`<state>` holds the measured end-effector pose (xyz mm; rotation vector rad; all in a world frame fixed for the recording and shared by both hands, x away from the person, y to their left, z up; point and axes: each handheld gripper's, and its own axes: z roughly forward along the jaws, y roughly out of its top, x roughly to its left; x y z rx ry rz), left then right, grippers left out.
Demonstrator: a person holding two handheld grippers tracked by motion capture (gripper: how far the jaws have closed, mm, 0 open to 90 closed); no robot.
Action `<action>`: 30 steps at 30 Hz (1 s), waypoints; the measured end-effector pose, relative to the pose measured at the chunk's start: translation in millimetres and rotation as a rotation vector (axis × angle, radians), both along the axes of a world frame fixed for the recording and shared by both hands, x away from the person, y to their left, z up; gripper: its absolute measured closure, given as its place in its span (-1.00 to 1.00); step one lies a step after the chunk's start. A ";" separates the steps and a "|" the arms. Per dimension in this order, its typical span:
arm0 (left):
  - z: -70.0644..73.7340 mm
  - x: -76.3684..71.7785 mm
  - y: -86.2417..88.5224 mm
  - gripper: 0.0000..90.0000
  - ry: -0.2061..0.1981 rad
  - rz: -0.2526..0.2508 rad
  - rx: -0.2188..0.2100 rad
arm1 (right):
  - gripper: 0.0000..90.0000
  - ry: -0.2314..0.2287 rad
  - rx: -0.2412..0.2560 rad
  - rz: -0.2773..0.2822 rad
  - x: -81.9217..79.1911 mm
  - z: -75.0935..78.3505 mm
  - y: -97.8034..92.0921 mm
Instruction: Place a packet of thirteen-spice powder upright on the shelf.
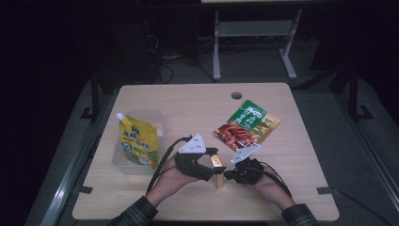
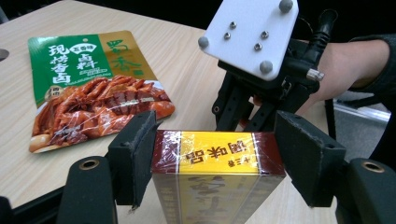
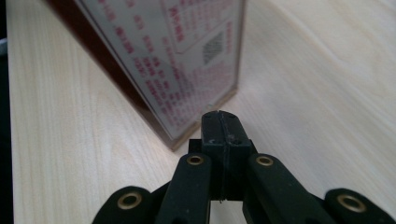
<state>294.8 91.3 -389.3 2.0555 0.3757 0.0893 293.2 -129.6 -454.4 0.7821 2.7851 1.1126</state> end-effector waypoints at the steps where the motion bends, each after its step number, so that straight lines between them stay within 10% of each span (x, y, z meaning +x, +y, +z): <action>1: -0.3 0.8 -0.1 -0.32 0.009 -0.002 -0.007 | 0.99 0.007 0.008 -0.008 -0.2 0.6 -1.6; 30: 15.6 -15.9 49.8 -0.56 0.028 0.064 -0.018 | 0.99 0.048 0.011 -0.012 -40.3 3.9 -14.0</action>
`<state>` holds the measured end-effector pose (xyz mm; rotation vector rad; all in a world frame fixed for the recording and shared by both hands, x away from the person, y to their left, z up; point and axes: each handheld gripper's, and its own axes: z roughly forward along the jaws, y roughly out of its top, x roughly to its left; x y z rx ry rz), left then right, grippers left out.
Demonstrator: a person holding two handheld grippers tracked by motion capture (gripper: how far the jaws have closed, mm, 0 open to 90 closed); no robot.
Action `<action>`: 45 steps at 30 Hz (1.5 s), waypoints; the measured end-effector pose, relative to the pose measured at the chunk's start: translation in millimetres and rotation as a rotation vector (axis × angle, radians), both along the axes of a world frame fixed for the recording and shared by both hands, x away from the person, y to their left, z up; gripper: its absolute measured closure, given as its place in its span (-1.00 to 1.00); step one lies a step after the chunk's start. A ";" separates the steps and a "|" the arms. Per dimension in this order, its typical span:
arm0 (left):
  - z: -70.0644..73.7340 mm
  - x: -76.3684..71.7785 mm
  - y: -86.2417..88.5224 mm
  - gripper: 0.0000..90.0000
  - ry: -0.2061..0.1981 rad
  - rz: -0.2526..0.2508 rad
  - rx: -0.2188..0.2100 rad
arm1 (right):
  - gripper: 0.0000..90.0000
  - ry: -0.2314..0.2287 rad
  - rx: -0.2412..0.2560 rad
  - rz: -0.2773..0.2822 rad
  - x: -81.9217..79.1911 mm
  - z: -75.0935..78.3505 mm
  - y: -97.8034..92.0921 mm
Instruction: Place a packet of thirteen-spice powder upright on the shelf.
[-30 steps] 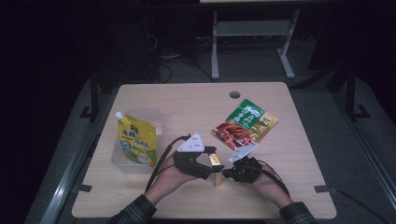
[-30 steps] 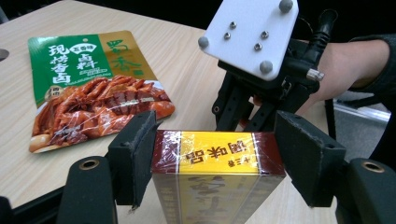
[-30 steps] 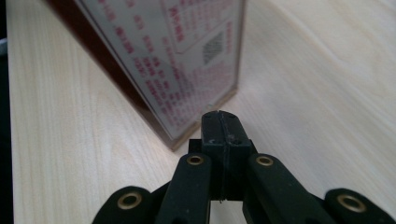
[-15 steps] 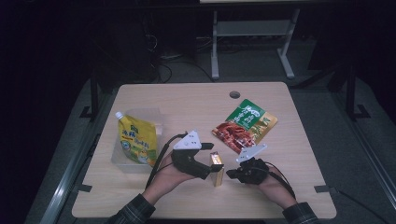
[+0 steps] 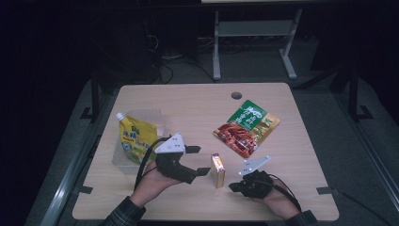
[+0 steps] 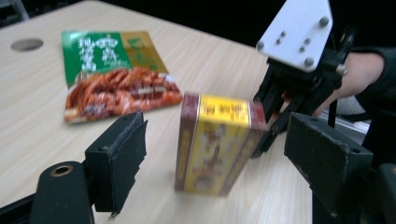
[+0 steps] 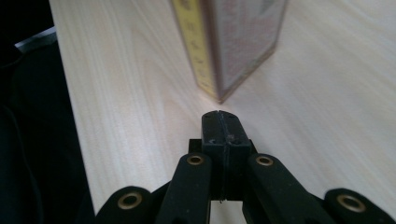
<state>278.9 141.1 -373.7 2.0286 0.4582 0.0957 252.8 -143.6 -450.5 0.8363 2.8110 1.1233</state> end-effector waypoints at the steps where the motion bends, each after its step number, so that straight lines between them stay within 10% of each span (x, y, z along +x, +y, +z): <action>1: -2.7 -1.6 2.6 -0.56 0.007 0.002 0.008 | 0.99 -0.003 -0.004 0.008 -0.9 -0.6 2.0; 16: -55.3 -27.4 30.1 -0.56 0.118 0.023 0.147 | 0.99 -0.005 -0.037 0.032 3.5 -7.2 23.8; 45: -65.4 -26.7 24.7 -0.56 0.123 -0.004 0.192 | 0.99 -0.060 -0.031 -0.080 45.5 -3.1 21.8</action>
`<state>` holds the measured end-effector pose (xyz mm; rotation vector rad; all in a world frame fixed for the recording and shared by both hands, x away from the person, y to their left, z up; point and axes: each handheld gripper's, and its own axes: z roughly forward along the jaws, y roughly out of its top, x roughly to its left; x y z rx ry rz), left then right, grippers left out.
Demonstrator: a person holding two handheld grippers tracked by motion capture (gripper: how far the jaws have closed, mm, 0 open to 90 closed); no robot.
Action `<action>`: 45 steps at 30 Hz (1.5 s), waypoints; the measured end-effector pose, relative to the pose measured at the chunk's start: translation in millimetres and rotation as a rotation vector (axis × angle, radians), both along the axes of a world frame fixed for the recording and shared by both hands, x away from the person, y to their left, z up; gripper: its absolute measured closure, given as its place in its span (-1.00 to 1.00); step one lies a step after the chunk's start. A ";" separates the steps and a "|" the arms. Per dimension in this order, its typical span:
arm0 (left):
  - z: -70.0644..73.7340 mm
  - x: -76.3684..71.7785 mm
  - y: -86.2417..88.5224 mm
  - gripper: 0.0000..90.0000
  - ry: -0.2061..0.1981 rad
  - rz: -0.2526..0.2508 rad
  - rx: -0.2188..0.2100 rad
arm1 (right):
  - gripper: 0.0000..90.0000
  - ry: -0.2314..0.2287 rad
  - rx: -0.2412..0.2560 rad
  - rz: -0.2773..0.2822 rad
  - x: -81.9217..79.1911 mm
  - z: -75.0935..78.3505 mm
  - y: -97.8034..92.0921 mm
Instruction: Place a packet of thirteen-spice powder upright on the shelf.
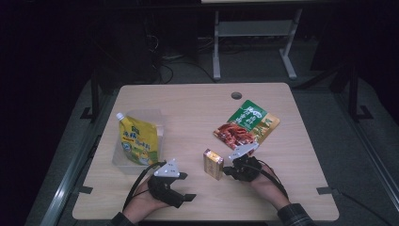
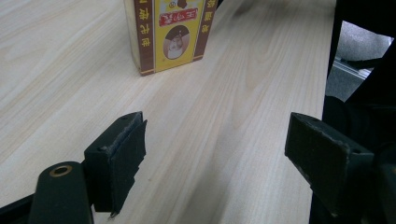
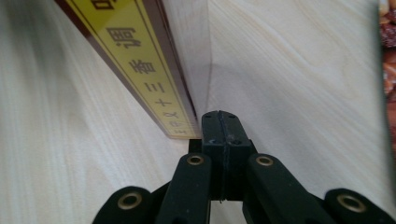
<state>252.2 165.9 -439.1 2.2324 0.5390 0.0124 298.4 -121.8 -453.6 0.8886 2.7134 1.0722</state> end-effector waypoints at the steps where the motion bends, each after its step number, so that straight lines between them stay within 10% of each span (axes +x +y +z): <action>1: 0.0 0.0 0.0 -0.56 0.001 -0.001 0.000 | 0.97 0.002 -0.001 -0.003 -0.6 1.3 -1.5; 11: -0.7 1.6 2.7 -0.56 0.007 0.006 0.002 | 0.03 0.040 0.101 -0.032 -19.1 22.5 -23.7; 16: -1.3 0.8 3.6 -0.56 0.011 0.010 0.004 | -0.05 -0.001 0.121 -0.031 -23.8 29.5 -16.9; 29: -5.0 -9.4 8.1 -0.57 0.009 0.010 0.015 | 0.04 -0.051 0.102 -0.045 -11.6 22.4 19.4; 45: -3.9 -8.9 4.7 -0.56 0.003 0.015 0.016 | 0.49 -0.122 0.107 -0.056 -7.5 30.1 17.2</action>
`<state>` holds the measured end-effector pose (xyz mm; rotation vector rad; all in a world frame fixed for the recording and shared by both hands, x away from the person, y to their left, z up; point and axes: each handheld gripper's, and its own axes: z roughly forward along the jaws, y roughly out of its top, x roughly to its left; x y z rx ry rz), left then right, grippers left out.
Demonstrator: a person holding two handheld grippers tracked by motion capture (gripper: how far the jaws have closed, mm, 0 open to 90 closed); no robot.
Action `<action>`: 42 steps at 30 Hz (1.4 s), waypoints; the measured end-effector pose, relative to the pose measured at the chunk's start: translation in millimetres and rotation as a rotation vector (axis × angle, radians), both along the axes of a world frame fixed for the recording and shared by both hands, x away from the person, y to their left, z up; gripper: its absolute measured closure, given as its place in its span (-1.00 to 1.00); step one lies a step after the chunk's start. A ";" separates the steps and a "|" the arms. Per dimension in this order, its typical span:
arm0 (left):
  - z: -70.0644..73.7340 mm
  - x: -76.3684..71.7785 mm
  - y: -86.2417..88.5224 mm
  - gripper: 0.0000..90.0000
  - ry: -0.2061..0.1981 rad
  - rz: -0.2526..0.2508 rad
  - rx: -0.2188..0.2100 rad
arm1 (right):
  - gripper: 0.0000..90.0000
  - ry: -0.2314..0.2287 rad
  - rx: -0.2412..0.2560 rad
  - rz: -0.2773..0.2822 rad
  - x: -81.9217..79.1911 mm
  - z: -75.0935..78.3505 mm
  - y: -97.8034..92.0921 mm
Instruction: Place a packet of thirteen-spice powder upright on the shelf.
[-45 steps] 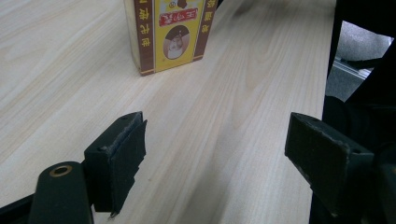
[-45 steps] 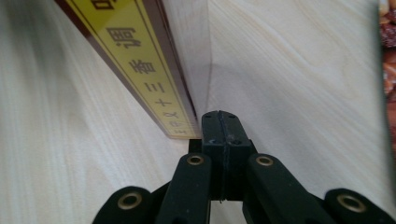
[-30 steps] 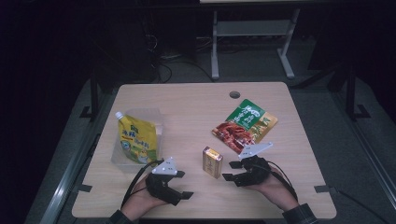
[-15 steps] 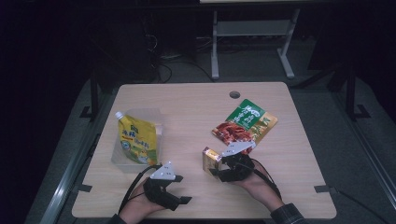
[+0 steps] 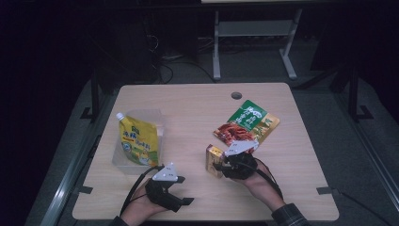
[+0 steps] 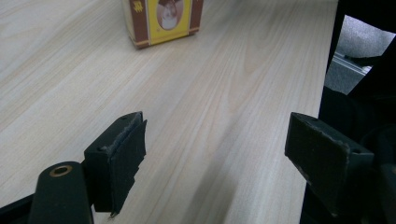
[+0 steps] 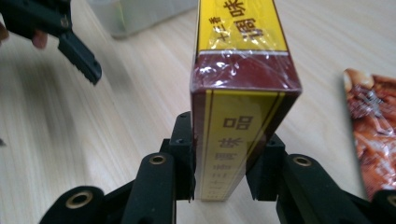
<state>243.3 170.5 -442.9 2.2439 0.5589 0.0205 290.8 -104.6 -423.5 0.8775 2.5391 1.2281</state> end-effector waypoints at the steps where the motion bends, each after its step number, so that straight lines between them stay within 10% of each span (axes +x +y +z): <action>1: 0.0 0.0 0.0 -0.56 0.000 0.000 0.000 | 0.49 0.000 0.000 0.000 0.0 0.0 0.0; 20: 1.5 1.3 5.3 -0.56 0.003 0.016 -0.015 | 0.49 -0.014 0.079 0.046 30.7 29.6 29.1; 42: 3.6 -3.2 5.8 -0.57 0.016 -0.003 -0.042 | 0.50 -0.033 0.131 0.253 92.4 52.6 96.4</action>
